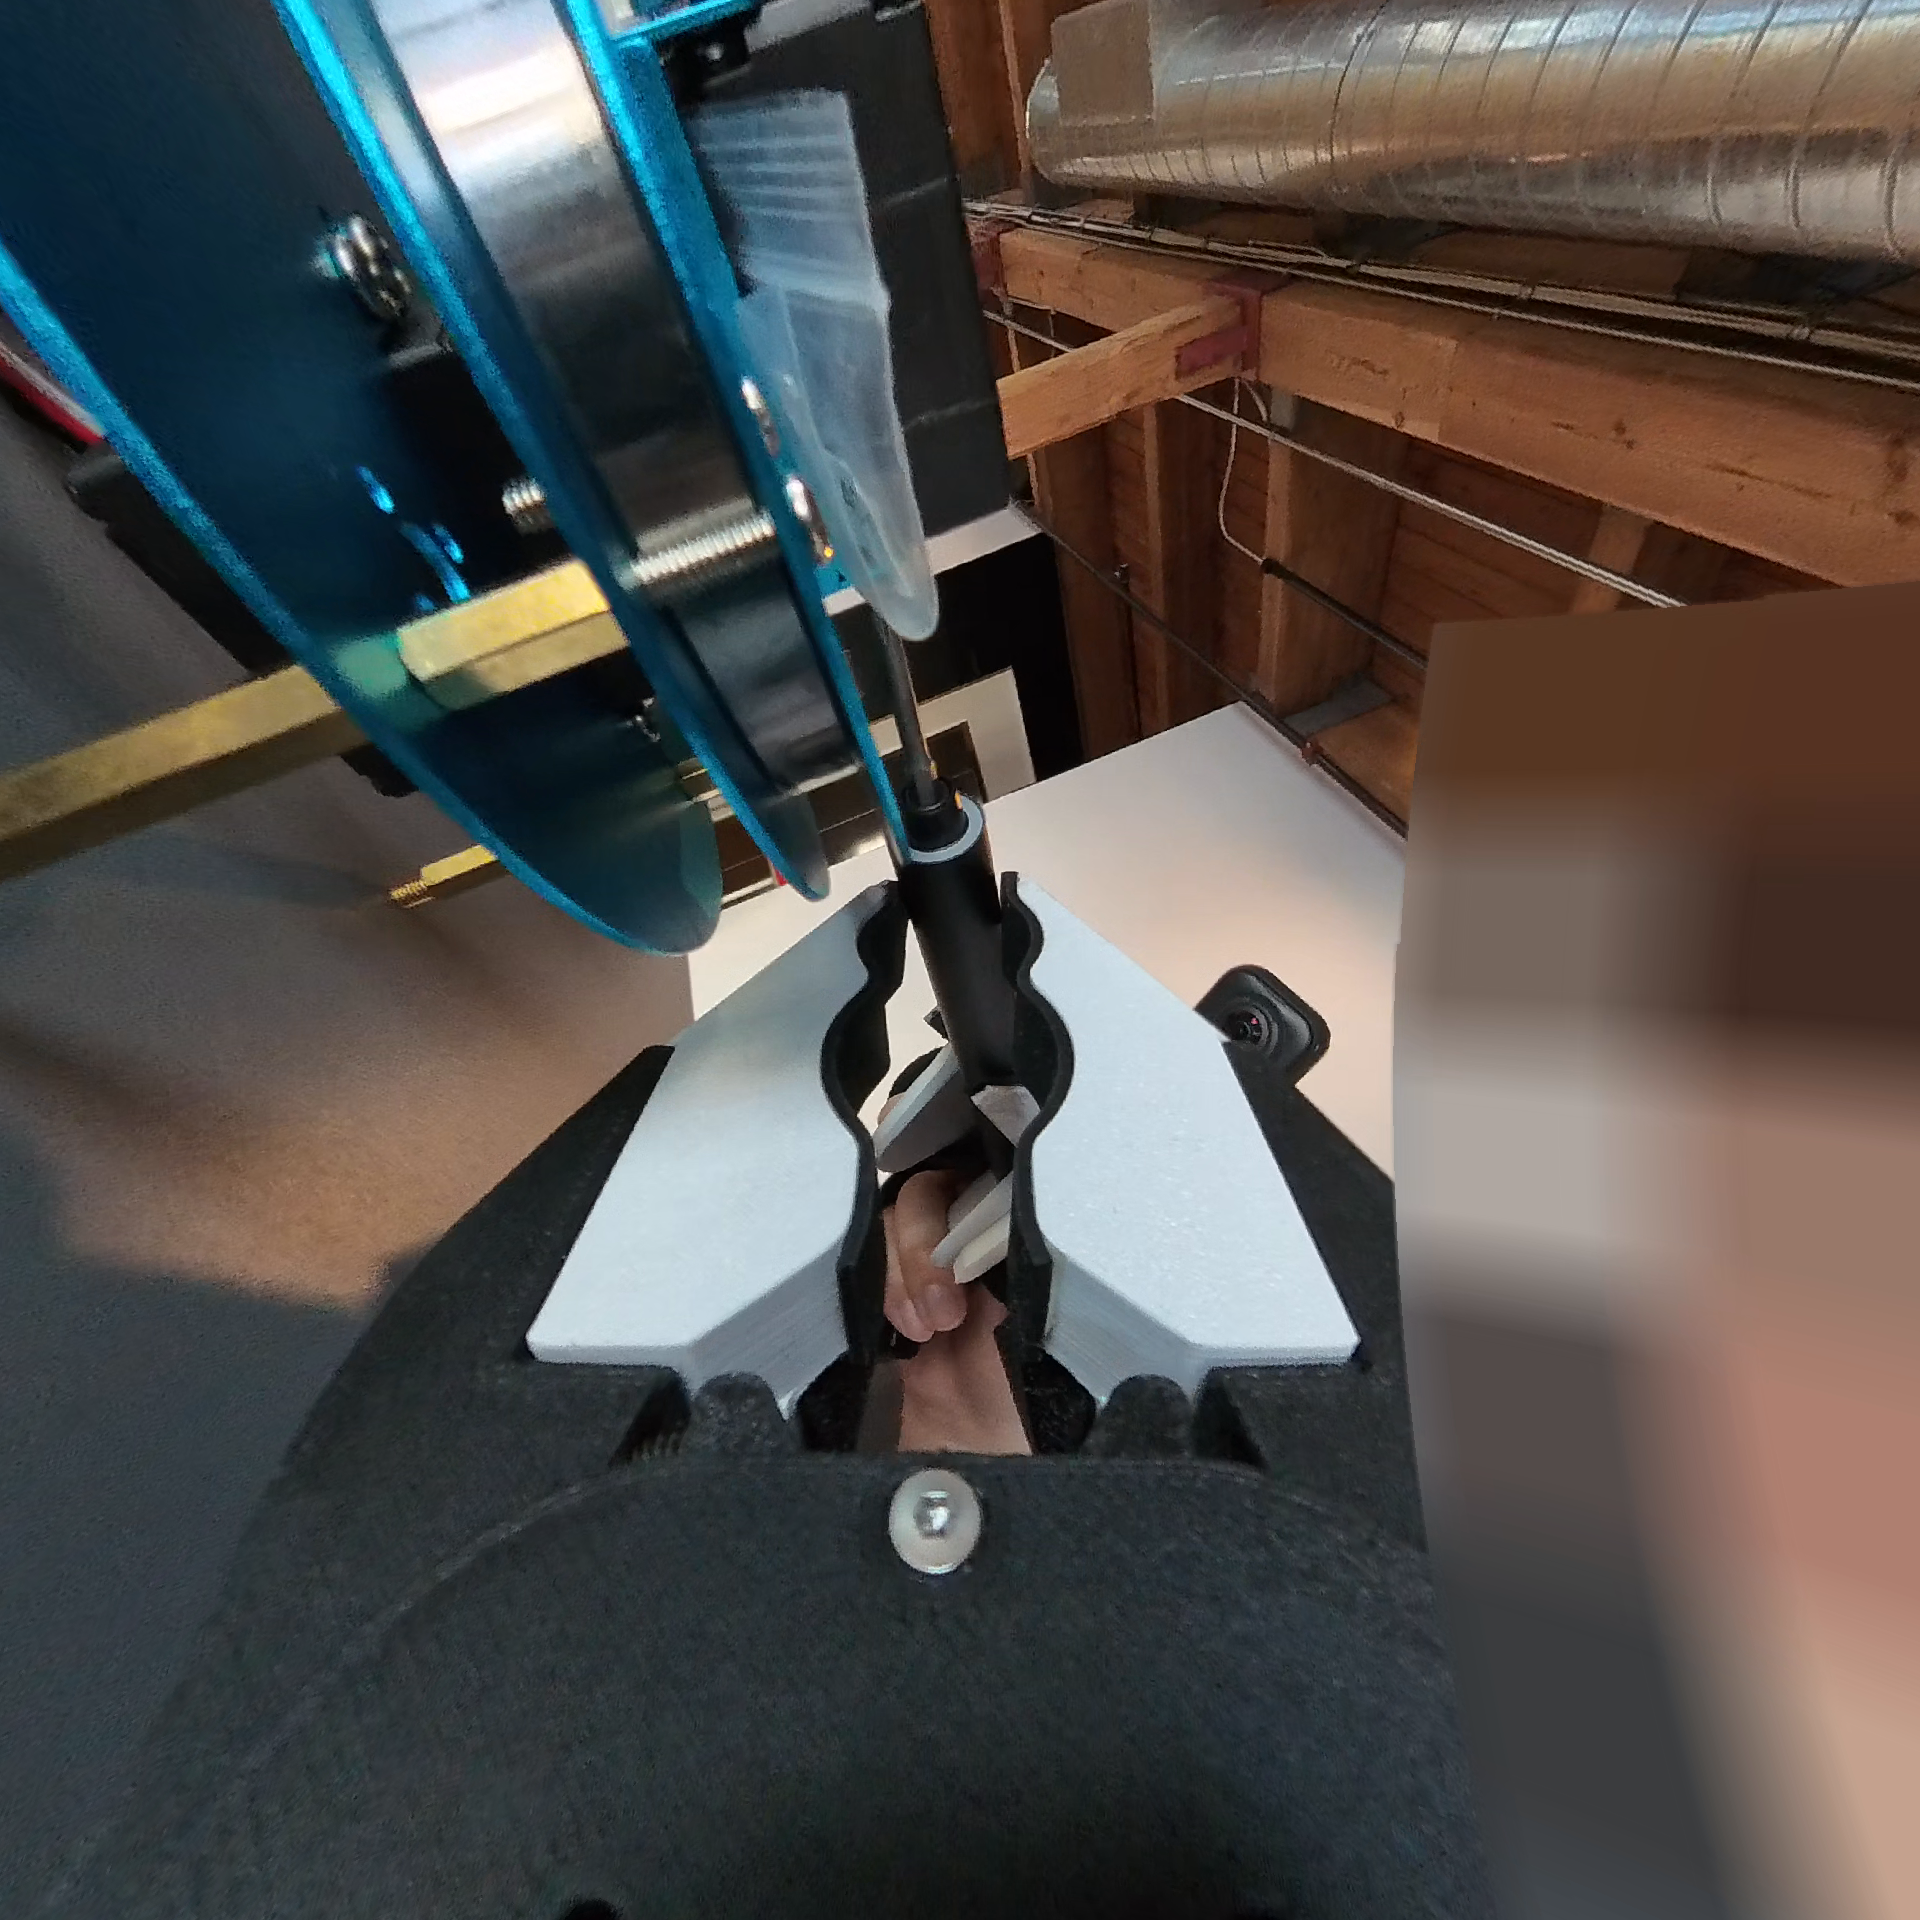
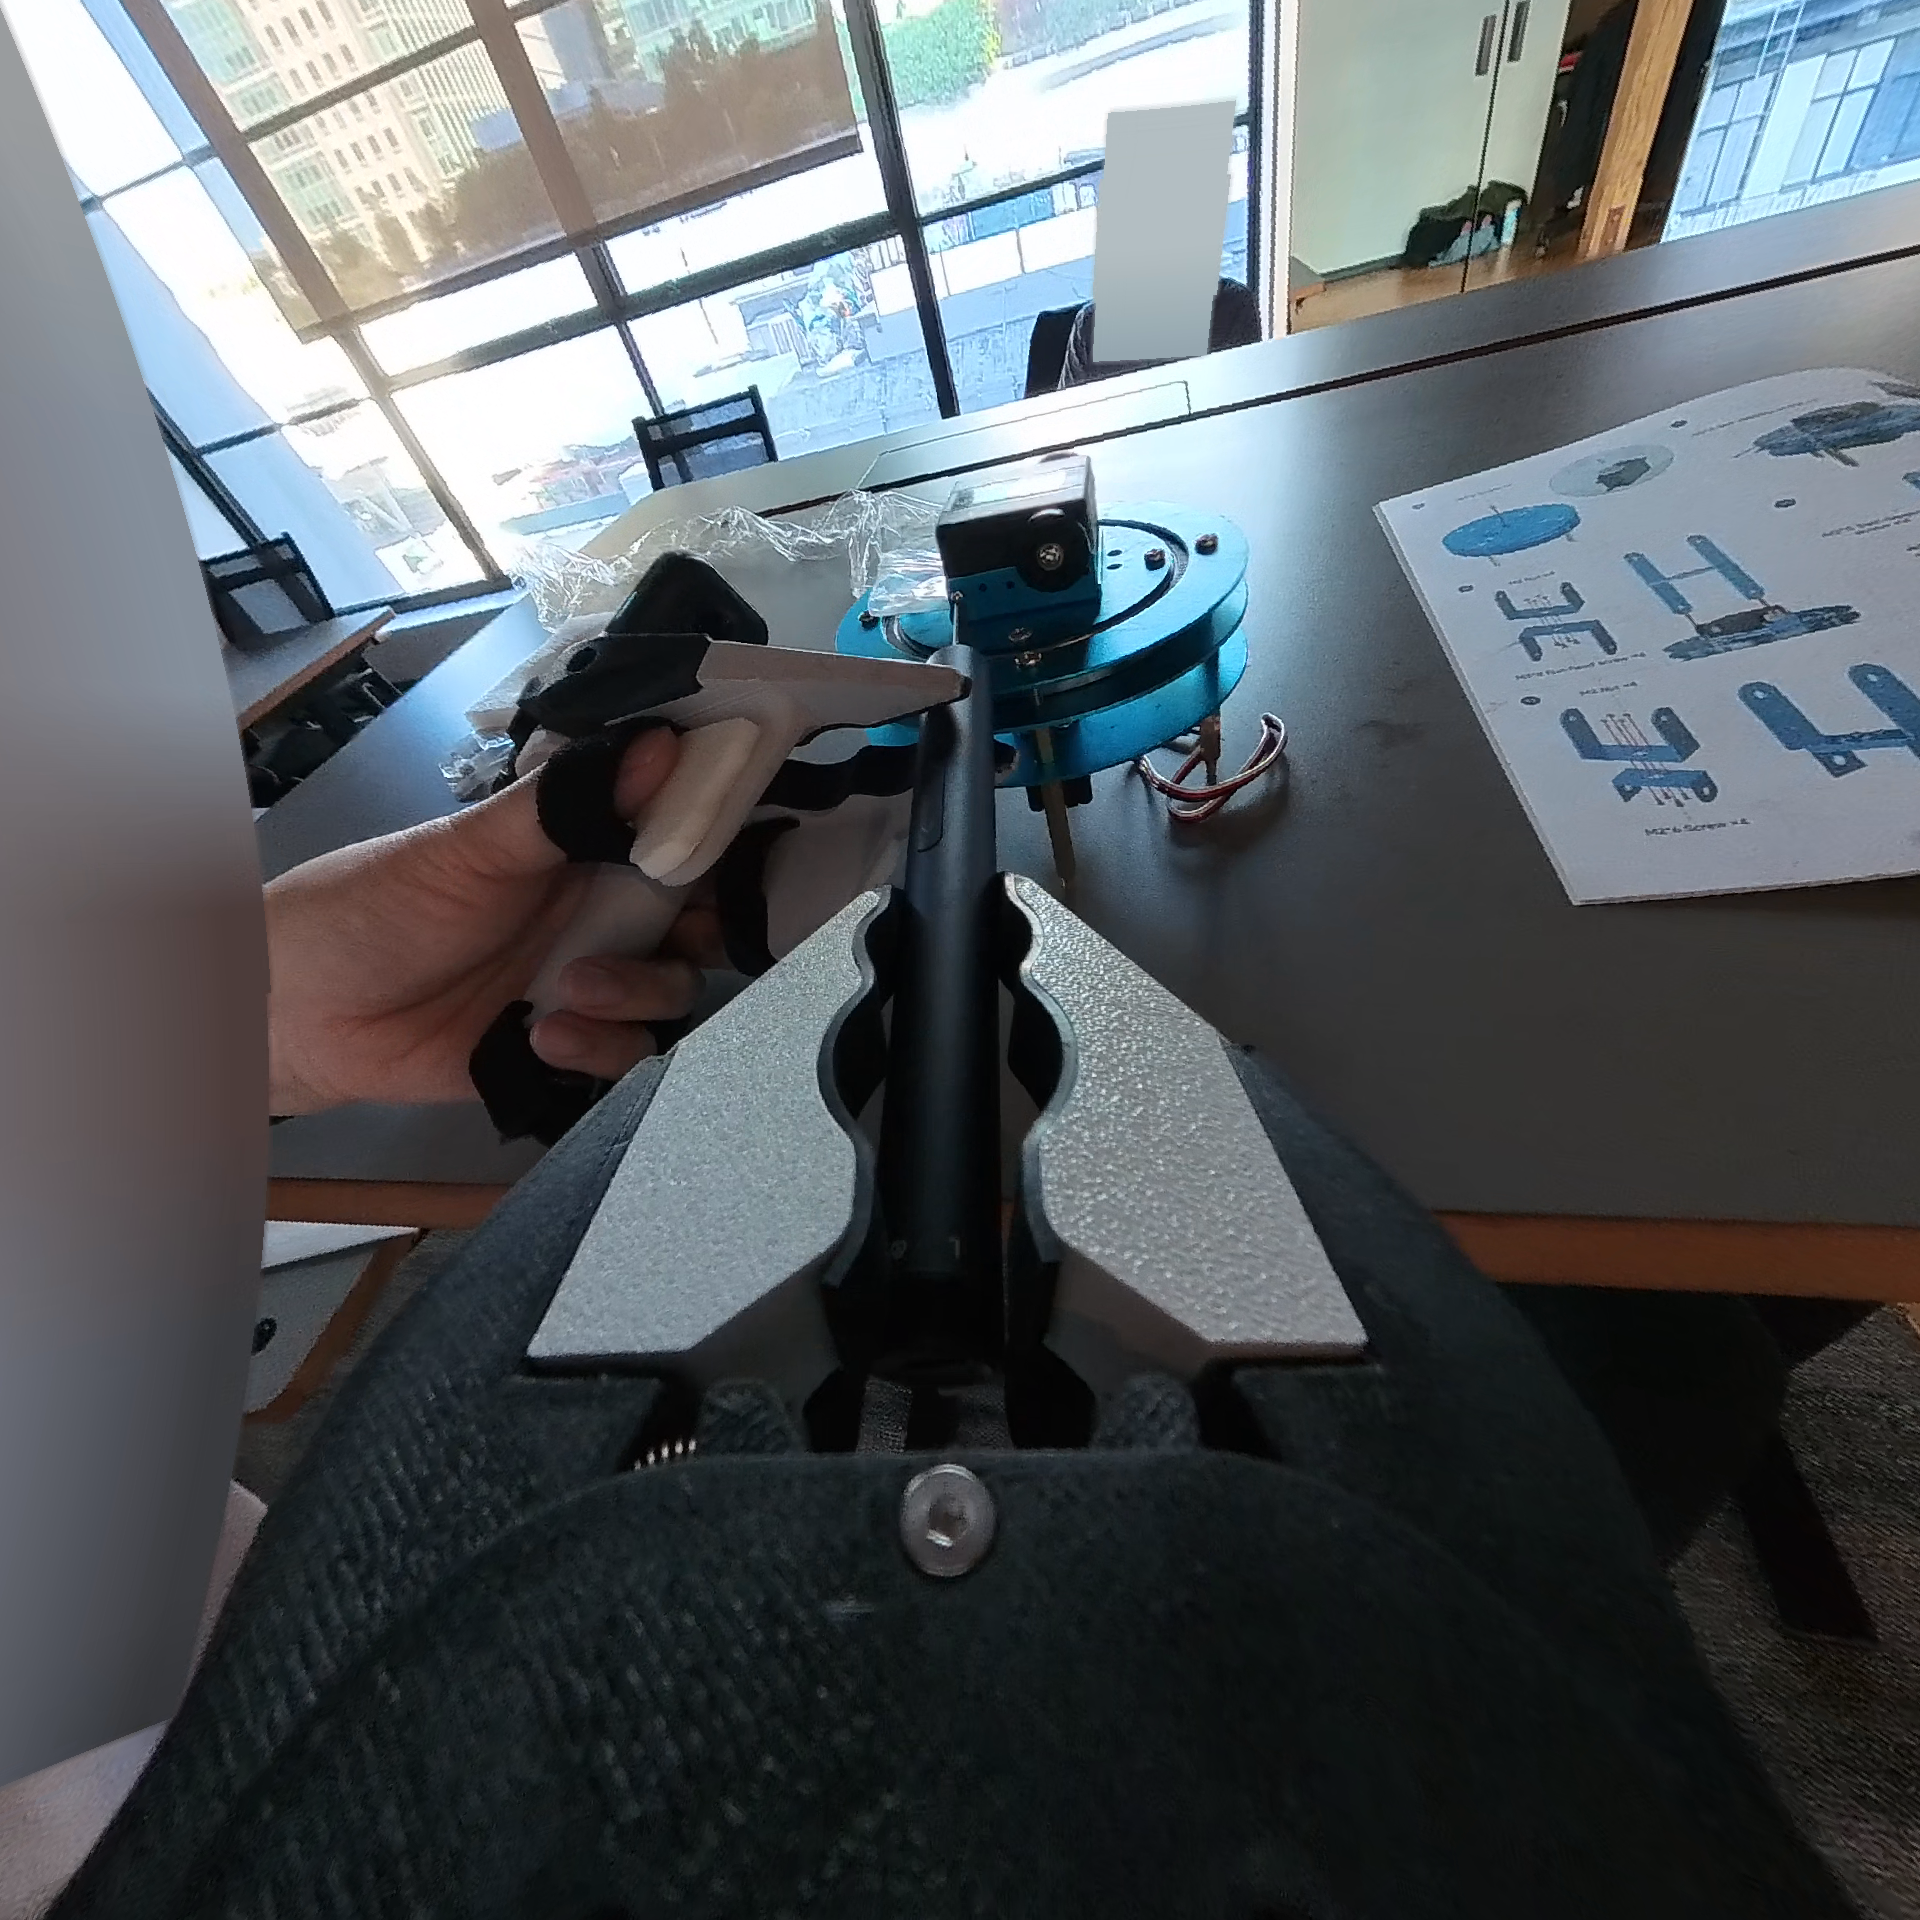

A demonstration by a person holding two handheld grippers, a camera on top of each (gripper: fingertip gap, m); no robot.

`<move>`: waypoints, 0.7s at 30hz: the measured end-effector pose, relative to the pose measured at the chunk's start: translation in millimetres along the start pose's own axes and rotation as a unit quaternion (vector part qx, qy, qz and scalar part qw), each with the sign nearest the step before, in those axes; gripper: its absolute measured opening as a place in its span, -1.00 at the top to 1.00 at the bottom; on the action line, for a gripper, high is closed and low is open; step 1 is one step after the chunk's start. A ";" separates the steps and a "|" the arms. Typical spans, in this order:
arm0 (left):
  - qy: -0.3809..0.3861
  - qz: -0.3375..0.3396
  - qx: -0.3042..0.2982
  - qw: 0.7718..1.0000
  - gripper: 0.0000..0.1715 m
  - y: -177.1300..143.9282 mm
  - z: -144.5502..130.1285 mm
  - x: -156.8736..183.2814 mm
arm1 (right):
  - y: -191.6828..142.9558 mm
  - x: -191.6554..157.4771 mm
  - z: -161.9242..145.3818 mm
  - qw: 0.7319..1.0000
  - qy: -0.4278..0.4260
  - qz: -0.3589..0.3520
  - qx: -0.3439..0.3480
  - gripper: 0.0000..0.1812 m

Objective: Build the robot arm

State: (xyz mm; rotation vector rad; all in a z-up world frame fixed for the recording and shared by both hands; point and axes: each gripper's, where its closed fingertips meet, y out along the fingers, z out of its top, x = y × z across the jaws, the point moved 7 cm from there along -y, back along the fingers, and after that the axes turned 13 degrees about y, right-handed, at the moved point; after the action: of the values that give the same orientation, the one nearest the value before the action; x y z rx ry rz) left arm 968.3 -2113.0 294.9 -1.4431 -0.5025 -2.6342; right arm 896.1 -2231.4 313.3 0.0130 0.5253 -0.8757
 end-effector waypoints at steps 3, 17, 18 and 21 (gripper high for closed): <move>-0.003 0.001 0.003 1.000 0.82 0.1 0.0 0.6 | 0.0 1.4 -0.1 1.000 0.010 0.008 0.002 0.82; -0.007 0.004 0.002 1.000 0.82 0.0 0.6 -1.1 | 1.7 6.0 -0.9 1.000 0.020 0.021 0.000 0.82; -0.007 0.003 0.003 1.000 0.83 0.0 0.7 -1.0 | 1.7 5.9 -0.4 1.000 0.015 0.021 0.000 0.82; -0.009 0.001 0.006 1.000 0.83 0.2 1.0 -0.7 | 1.8 5.9 1.9 1.000 -0.006 0.020 -0.005 0.82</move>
State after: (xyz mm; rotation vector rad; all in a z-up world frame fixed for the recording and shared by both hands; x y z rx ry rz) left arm 969.5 -2112.8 294.9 -1.4660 -0.5171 -2.6151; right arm 901.3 -2235.0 312.0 0.0082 0.5168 -0.8338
